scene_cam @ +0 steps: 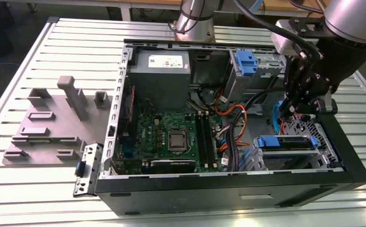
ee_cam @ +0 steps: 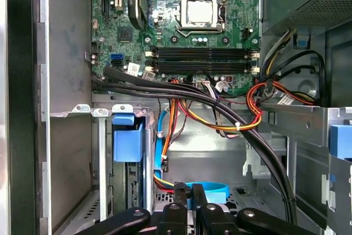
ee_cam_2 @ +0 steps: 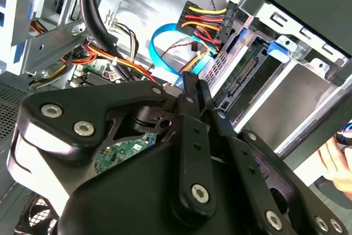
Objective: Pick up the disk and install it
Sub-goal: 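Insert the first disk wire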
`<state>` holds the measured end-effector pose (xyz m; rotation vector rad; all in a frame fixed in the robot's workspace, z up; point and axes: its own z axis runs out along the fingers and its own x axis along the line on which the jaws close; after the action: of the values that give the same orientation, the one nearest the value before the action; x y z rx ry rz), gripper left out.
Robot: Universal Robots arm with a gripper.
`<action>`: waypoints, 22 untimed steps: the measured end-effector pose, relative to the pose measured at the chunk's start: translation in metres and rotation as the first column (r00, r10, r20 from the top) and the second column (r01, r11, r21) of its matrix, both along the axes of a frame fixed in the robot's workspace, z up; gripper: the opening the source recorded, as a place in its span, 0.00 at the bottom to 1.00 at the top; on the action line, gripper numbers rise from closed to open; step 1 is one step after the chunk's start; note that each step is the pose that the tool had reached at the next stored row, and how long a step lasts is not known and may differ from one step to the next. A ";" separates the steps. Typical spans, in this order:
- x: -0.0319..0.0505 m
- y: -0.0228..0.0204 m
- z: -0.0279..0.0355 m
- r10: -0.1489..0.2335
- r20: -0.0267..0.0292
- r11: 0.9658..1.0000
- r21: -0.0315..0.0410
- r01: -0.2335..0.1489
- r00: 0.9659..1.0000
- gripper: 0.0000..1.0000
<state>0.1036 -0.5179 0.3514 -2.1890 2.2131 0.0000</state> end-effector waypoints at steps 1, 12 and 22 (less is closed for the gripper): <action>0.0000 0.0000 0.0000 0.000 0.000 1.000 0.000 0.000 1.000 0.16; 0.0000 -0.0047 0.0004 0.000 0.000 1.000 0.000 0.000 1.000 0.16; 0.0000 -0.0269 0.0003 0.000 0.000 1.000 0.000 0.000 1.000 0.16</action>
<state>0.1036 -0.5448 0.3517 -2.1892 2.2132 -0.0002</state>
